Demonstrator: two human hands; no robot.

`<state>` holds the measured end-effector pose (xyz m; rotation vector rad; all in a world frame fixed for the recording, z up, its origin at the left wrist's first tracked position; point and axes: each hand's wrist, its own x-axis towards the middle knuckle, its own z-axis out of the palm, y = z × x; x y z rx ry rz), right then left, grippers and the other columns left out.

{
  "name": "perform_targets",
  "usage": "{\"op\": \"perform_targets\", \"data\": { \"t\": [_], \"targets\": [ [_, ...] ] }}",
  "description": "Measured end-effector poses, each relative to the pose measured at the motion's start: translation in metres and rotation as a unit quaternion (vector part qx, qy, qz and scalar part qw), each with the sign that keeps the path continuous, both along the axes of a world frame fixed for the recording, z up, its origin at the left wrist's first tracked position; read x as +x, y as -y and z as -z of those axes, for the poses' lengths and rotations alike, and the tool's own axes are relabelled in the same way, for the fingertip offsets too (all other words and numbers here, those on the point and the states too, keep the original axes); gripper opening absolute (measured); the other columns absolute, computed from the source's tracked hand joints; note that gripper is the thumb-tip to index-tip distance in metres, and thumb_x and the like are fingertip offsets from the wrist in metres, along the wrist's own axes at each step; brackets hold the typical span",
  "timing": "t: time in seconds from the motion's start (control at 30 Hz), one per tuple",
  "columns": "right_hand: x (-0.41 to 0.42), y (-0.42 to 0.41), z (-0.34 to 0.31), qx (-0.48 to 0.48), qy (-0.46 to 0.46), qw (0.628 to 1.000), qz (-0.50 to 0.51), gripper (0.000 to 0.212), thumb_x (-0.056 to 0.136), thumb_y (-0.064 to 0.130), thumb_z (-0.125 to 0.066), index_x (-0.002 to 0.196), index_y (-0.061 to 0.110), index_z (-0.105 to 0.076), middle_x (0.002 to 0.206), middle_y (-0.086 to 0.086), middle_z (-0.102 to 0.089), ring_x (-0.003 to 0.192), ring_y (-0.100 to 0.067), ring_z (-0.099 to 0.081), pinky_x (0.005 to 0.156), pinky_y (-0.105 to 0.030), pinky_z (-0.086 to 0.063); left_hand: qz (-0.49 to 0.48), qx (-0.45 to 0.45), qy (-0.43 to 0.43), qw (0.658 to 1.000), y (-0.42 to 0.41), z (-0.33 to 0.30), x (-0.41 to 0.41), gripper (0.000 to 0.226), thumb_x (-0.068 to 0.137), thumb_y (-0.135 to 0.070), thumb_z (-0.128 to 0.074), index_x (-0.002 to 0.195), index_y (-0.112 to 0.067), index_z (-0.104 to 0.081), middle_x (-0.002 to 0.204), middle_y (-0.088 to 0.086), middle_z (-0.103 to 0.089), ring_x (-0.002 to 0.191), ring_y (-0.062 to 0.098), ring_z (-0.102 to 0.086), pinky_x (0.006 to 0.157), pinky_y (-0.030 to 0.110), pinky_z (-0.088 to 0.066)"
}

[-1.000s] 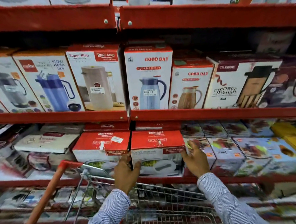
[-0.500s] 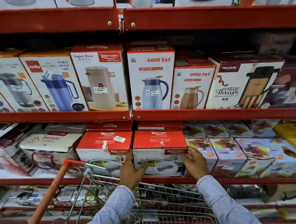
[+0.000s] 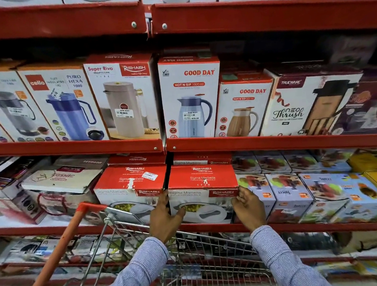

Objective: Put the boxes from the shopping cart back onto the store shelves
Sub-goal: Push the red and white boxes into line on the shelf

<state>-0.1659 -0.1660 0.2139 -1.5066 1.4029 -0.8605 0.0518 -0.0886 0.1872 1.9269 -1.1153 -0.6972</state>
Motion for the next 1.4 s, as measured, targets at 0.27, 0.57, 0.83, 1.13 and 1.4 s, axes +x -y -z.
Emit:
{"op": "perform_targets", "data": {
  "t": [0.27, 0.57, 0.83, 1.13, 1.4],
  "targets": [
    [-0.050, 0.033, 0.012, -0.018, -0.114, 0.993, 0.023, 0.050, 0.082, 0.011, -0.066, 0.130, 0.015, -0.054, 0.128, -0.007, -0.063, 0.112, -0.023, -0.061, 0.095, -0.032, -0.049, -0.062, -0.136, 0.029, 0.988, -0.002, 0.001, -0.048, 0.029, 0.084, -0.013, -0.068, 0.111, -0.018, -0.062, 0.107, -0.001, -0.065, 0.097, 0.019, -0.065, 0.078, 0.024, -0.058],
    [-0.096, 0.127, 0.004, -0.067, -0.465, 0.850, -0.238, 0.110, 0.065, 0.052, -0.078, 0.149, 0.013, -0.020, 0.157, -0.009, -0.027, 0.143, -0.029, -0.028, 0.115, -0.039, -0.031, 0.131, 0.003, -0.019, 0.991, 0.049, 0.023, -0.152, 0.029, 0.089, -0.030, -0.066, 0.113, -0.013, -0.070, 0.110, 0.001, -0.075, 0.097, 0.015, -0.069, 0.086, 0.022, -0.055],
    [-0.105, 0.157, -0.002, -0.083, -0.508, 0.793, -0.326, 0.124, 0.052, 0.063, -0.079, 0.148, 0.012, -0.020, 0.155, -0.010, -0.029, 0.140, -0.030, -0.034, 0.114, -0.039, -0.034, 0.094, 0.077, -0.005, 0.993, 0.075, 0.036, -0.181, 0.026, 0.089, -0.034, -0.060, 0.099, -0.010, -0.066, 0.093, 0.009, -0.075, 0.083, 0.025, -0.070, 0.073, 0.032, -0.057],
    [-0.111, 0.168, 0.002, -0.100, -0.480, 0.803, -0.339, 0.121, 0.051, 0.061, -0.082, 0.145, 0.011, -0.025, 0.152, -0.008, -0.032, 0.139, -0.028, -0.033, 0.113, -0.037, -0.032, 0.050, 0.070, 0.021, 0.996, 0.081, 0.044, -0.196, 0.031, 0.085, -0.032, -0.058, 0.113, -0.017, -0.059, 0.091, 0.008, -0.074, 0.084, 0.026, -0.072, 0.073, 0.028, -0.055],
    [-0.111, 0.166, 0.005, -0.110, -0.488, 0.797, -0.339, 0.121, 0.049, 0.064, -0.081, 0.144, 0.009, -0.028, 0.150, -0.009, -0.034, 0.137, -0.029, -0.036, 0.111, -0.038, -0.034, 0.039, 0.064, 0.013, 0.997, 0.079, 0.045, -0.198, 0.034, 0.086, -0.035, -0.054, 0.118, -0.025, -0.060, 0.096, 0.002, -0.077, 0.081, 0.020, -0.073, 0.074, 0.034, -0.062]
  ]
}}
